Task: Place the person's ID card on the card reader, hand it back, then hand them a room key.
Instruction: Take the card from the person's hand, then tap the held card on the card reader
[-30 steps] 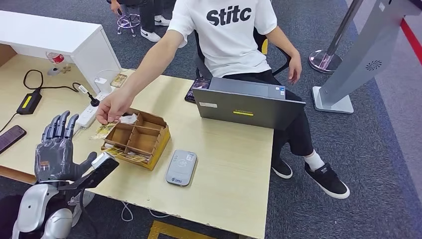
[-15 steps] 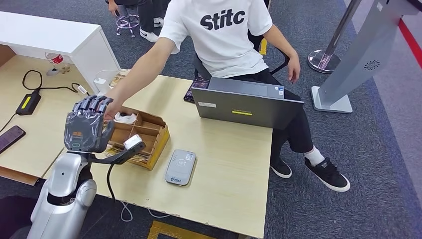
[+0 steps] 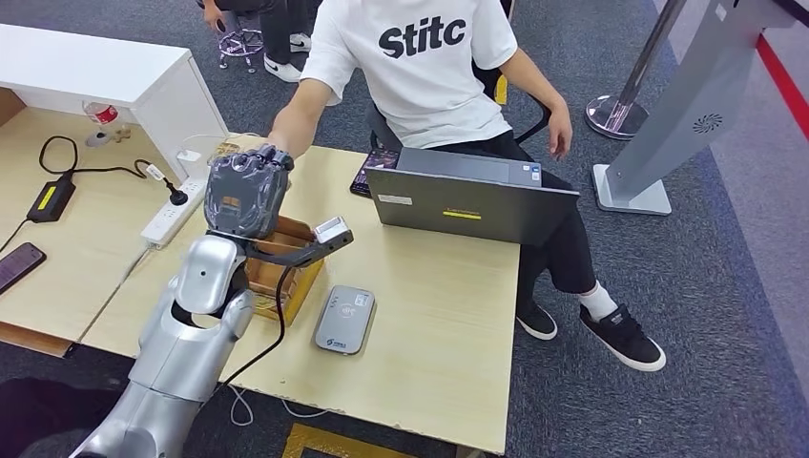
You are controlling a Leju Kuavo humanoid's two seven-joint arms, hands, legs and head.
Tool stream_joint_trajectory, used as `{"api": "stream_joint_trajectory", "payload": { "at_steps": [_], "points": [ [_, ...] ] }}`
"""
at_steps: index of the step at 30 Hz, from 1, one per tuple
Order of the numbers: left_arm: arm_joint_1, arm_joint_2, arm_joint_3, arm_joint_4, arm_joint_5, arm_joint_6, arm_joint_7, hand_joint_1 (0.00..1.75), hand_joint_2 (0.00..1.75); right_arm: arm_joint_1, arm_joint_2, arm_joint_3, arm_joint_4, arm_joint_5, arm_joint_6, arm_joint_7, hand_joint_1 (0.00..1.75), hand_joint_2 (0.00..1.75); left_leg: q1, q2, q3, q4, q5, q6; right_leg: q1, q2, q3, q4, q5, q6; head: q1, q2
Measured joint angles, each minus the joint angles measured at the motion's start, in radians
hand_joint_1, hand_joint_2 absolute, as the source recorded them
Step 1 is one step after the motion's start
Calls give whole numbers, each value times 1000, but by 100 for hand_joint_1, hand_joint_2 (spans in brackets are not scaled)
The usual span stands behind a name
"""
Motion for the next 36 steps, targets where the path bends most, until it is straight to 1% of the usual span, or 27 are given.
{"api": "stream_joint_trajectory", "payload": {
  "at_steps": [5,6,8,9,10,12,13,21,30,36],
  "points": [
    [-38,-27,-22,40,-1,12,10,175,175,-5,3,0,5,-15,-4,6,0,175,0,0,-1,0,2,0,0,0,-1,0,1,1,0,0],
    [-42,-31,-24,46,-1,13,10,143,175,-5,3,0,6,-16,-5,7,0,175,0,0,-1,0,2,0,0,0,-1,0,2,1,0,0],
    [-49,-39,-25,56,-1,15,4,55,175,-6,3,0,7,-17,-5,7,0,175,0,-1,-2,0,3,0,0,0,-1,0,2,1,0,0],
    [-51,-43,-25,61,-1,16,-3,43,175,-6,3,0,8,-18,-5,7,0,175,0,-1,-2,0,3,0,0,0,-2,0,2,1,0,0],
    [-53,-48,-25,65,-1,20,-14,75,175,-6,3,0,8,-20,-5,7,0,175,0,-1,-2,0,3,0,0,0,-2,0,3,1,0,0],
    [-56,-58,-25,73,-1,28,-44,162,175,-6,3,0,9,-24,-4,5,0,175,0,-1,-2,0,4,1,0,0,-2,0,3,1,0,0],
    [-56,-64,-25,75,-1,31,-62,175,175,-7,3,0,10,-26,-4,4,0,175,0,-1,-2,0,4,1,0,0,-2,0,3,1,0,0],
    [-42,-97,-25,96,-1,31,-173,175,175,-8,3,0,14,-43,-4,3,0,175,0,-2,-4,0,5,3,0,-1,-3,0,4,3,0,0],
    [-17,-119,-26,106,2,28,-204,175,175,-10,2,0,17,-55,2,1,0,175,0,-2,-6,0,5,3,0,-2,-4,0,4,3,0,0],
    [4,-131,-44,106,36,-18,-260,175,175,-18,-6,0,19,-67,31,16,0,175,0,-3,-9,0,7,4,0,-1,-7,0,6,4,0,0]
  ]
}}
